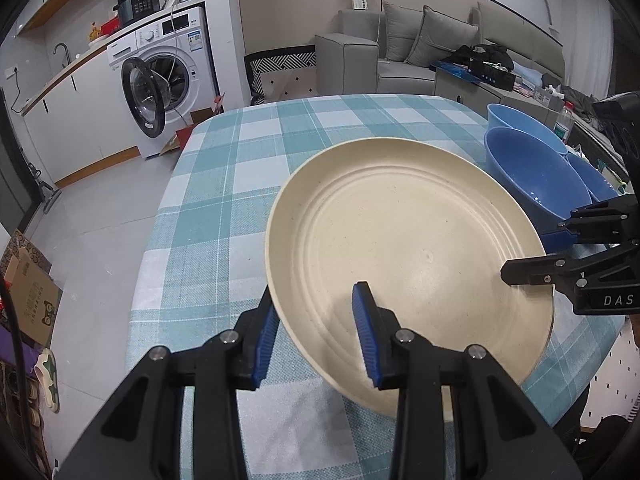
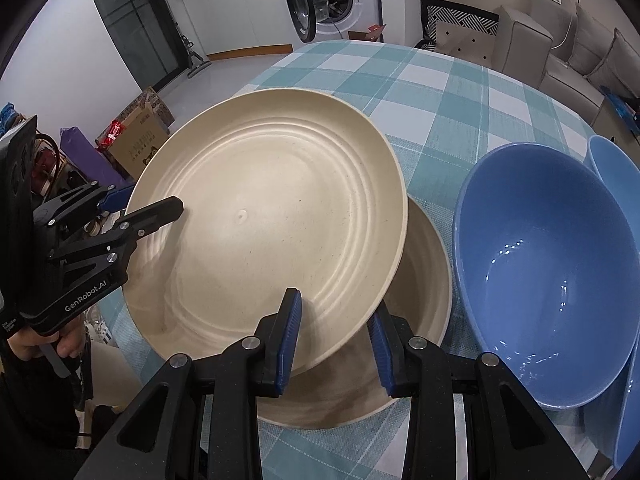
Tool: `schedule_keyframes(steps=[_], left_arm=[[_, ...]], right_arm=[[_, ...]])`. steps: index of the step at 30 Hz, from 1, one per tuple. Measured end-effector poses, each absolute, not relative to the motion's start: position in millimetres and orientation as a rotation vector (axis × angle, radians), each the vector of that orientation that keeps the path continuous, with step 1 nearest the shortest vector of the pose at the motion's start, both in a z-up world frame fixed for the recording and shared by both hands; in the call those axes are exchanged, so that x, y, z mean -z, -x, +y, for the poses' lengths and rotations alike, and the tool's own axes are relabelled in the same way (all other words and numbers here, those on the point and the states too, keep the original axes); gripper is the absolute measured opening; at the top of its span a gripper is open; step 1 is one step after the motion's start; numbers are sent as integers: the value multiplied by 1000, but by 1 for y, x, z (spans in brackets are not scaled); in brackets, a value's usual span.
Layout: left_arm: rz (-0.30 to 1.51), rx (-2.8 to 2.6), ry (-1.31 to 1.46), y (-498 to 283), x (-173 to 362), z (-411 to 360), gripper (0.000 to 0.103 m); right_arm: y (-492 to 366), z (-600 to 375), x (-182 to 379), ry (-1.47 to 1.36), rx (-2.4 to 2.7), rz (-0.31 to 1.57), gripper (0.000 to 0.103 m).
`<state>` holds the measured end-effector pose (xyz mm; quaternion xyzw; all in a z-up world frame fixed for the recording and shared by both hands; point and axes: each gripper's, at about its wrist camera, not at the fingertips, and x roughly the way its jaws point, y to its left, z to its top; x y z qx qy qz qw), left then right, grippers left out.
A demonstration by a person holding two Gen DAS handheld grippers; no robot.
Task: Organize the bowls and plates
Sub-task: 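Lower the held beige plate onto the other beige plate with both grippers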
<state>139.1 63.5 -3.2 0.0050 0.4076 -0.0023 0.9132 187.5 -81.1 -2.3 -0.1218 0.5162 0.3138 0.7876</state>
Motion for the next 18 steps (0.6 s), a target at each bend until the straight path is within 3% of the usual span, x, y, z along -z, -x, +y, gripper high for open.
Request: schedule_keyframes(steps=[18], left_arm=[[868, 41, -31, -140, 15, 50, 35]], right_arm=[[-177, -92, 13, 289, -643, 1157, 35]])
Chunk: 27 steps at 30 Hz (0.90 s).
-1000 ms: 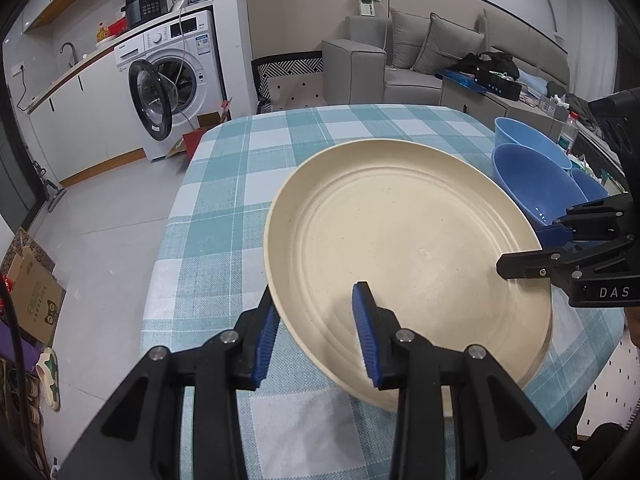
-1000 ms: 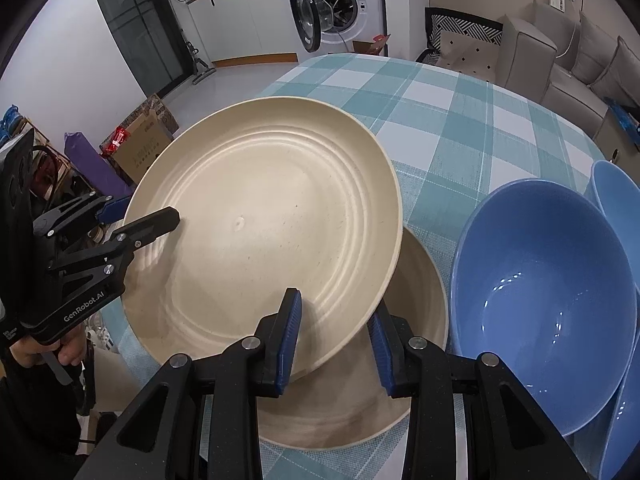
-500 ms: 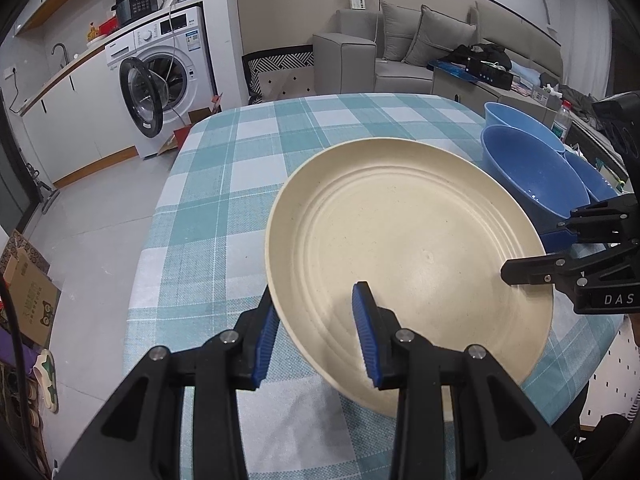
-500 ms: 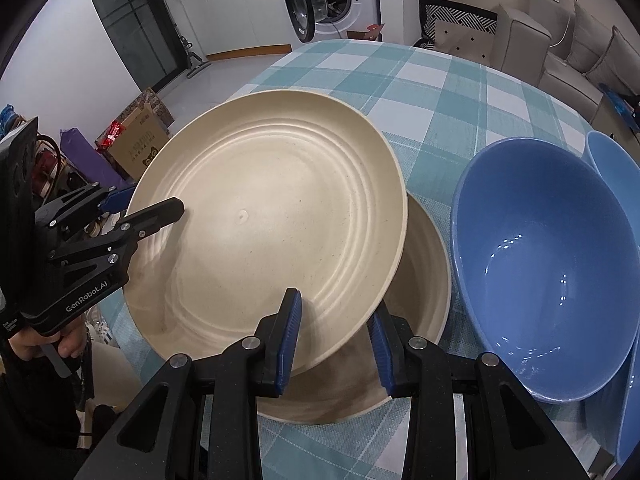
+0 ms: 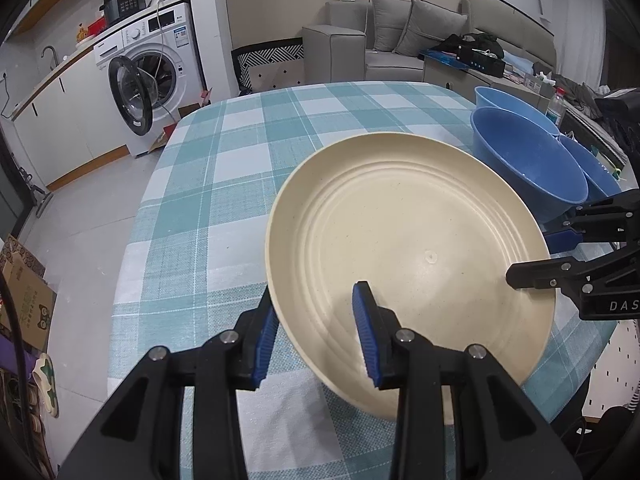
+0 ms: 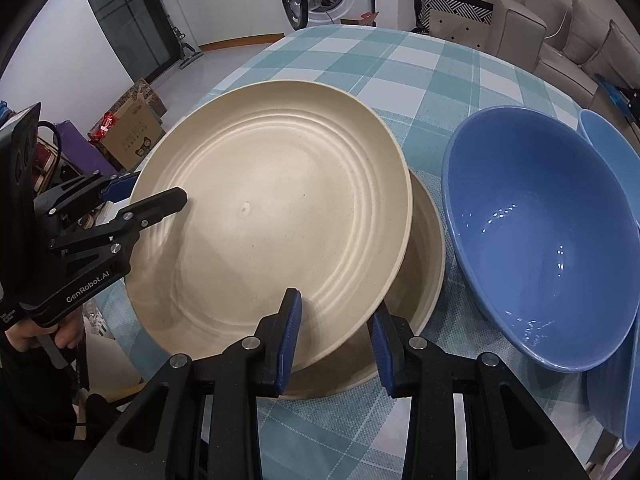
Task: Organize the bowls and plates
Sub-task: 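Lower the held beige plate onto the other beige plate with both grippers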
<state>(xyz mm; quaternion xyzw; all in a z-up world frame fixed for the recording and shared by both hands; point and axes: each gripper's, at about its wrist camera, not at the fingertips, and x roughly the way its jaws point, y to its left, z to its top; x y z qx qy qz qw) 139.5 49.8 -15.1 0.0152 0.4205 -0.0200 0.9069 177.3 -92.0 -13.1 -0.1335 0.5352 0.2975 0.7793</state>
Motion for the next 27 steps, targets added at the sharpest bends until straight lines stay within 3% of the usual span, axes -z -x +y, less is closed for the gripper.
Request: schedule_keyframes(steps=[27], left_arm=[[923, 73, -53, -149, 22, 35, 37]], right_arm=[[-173, -101, 11, 357, -617, 1199, 35]])
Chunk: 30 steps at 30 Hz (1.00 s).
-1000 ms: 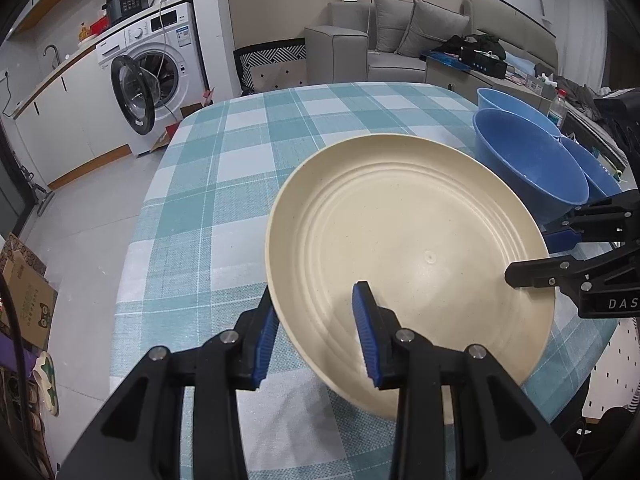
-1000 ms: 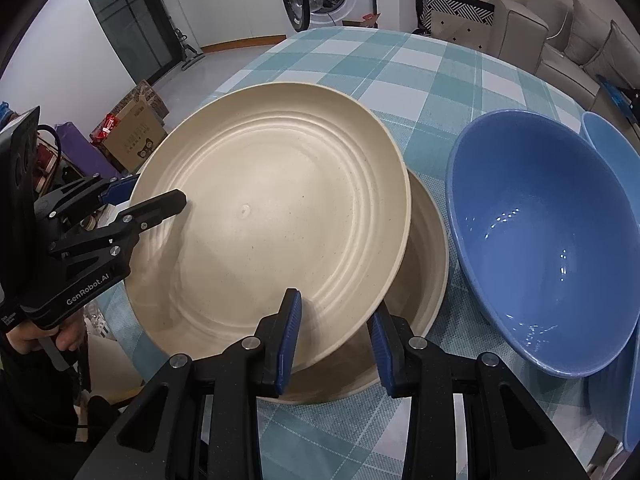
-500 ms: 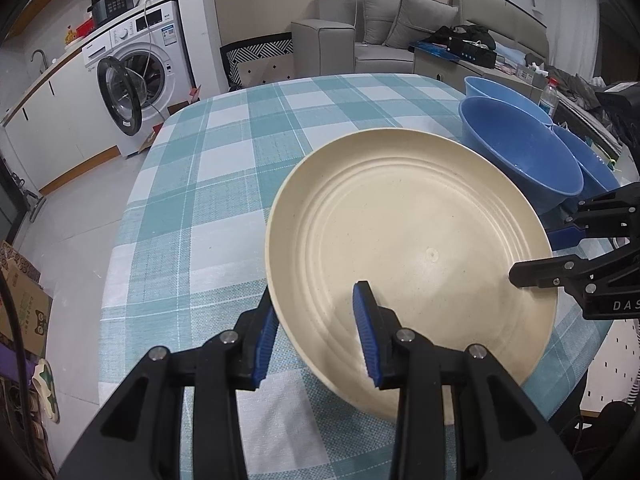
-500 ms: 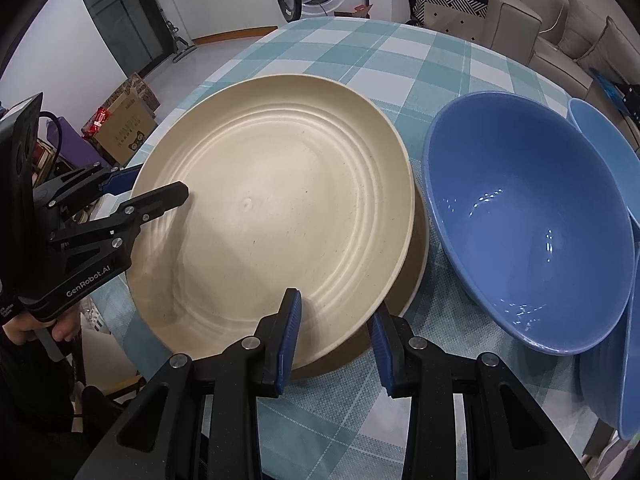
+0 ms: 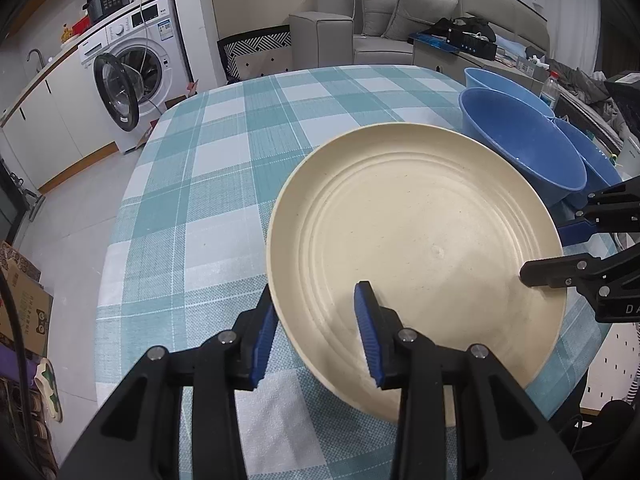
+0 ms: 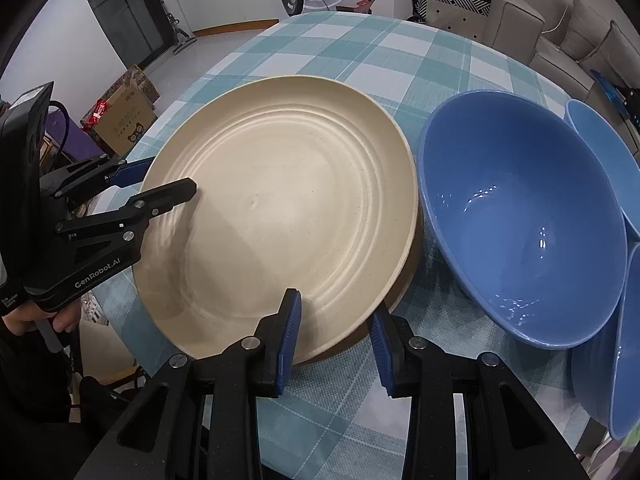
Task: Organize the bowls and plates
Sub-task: 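Lower the held beige plate onto the other beige plate with both grippers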
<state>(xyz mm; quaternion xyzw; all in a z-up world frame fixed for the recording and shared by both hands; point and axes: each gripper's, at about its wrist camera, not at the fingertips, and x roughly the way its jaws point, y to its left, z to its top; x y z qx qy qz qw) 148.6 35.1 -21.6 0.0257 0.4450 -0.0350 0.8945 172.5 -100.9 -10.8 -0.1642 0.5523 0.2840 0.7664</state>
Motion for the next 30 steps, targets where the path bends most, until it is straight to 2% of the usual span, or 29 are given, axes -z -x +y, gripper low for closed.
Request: schedule_keyframes(steps=[17, 30], left_arm=[[952, 94, -99, -155, 29, 22, 37], [957, 91, -102, -156, 32, 24, 37]], right_arm=[[-178, -103, 15, 450, -575, 1244, 37], [-185, -98, 24, 464, -563, 1247, 45]])
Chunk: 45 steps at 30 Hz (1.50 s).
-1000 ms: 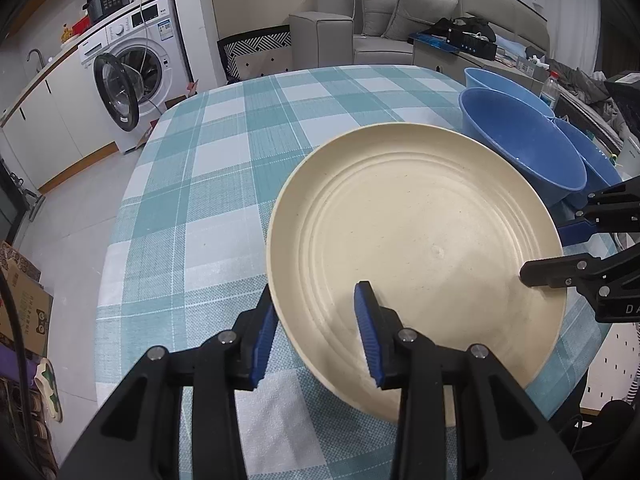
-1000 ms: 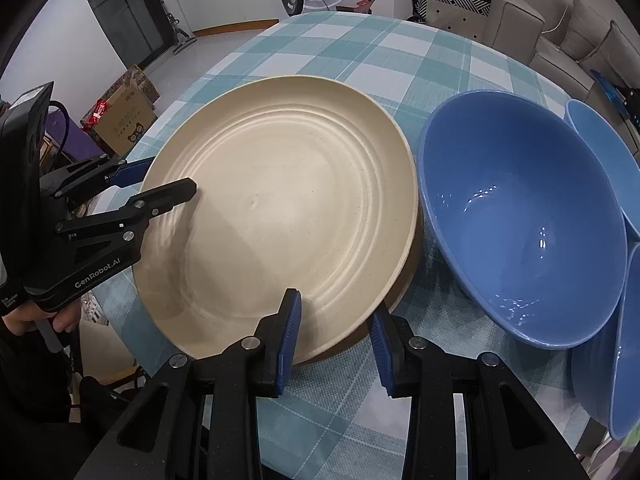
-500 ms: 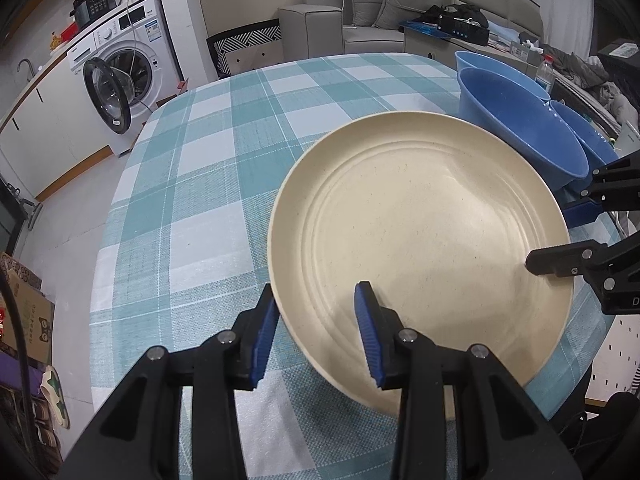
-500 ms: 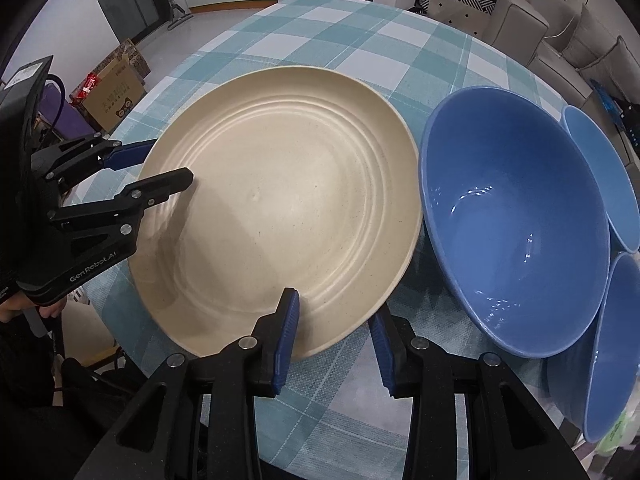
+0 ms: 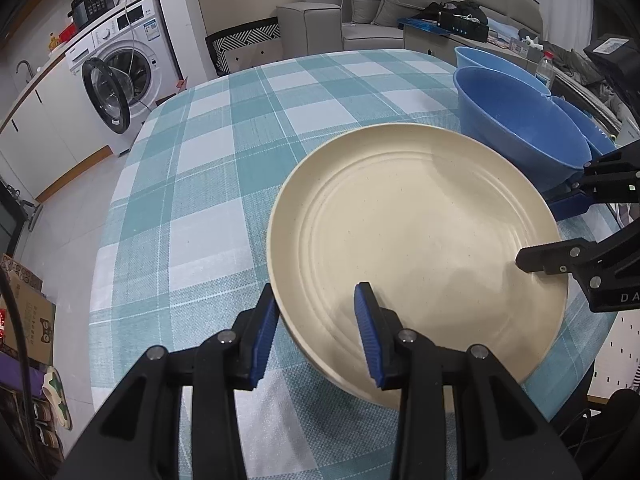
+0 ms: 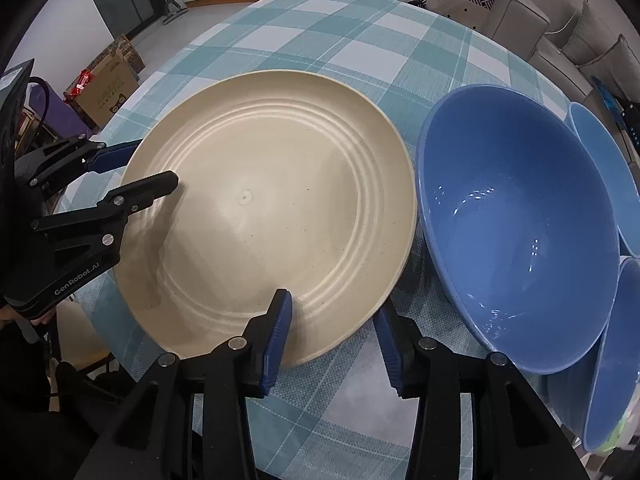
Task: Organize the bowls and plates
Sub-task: 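Lower the held beige plate onto the other beige plate with both grippers, then open both grippers to release the stacked beige plate, then pull both tools back from the plate stack past the blue bowls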
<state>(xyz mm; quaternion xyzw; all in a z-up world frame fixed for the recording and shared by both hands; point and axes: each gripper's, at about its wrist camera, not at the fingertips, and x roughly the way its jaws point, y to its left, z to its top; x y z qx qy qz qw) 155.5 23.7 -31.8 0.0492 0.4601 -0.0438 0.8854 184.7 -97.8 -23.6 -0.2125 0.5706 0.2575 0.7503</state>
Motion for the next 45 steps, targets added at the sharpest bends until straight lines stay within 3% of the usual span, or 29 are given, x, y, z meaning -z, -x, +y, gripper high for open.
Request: schedule_keyframes(steps=[12, 17, 22, 28, 30, 34, 37, 40, 45], left_arm=[[974, 80, -95, -157, 36, 28, 40], [978, 82, -113, -158, 37, 24, 50], [972, 78, -128, -156, 36, 21, 53], [946, 68, -111, -153, 27, 23, 60], [935, 70, -107, -152, 24, 23, 63], [905, 70, -112, -149, 17, 21, 79], [891, 76, -113, -148, 12, 20, 82], [871, 77, -105, -147, 8, 20, 95], [842, 73, -108, -146, 0, 18, 98]], right_arm=[[-179, -90, 28, 523, -534, 1209, 54], [-178, -89, 30, 530, -543, 1199, 58], [-175, -92, 30, 517, -561, 1196, 60], [-169, -98, 22, 501, -574, 1154, 69], [-168, -100, 20, 490, -582, 1147, 74], [-167, -103, 16, 470, -592, 1135, 78], [-168, -105, 11, 446, -605, 1125, 81], [-168, -108, 5, 413, -631, 1120, 84], [-164, -113, -8, 371, -659, 1088, 87]])
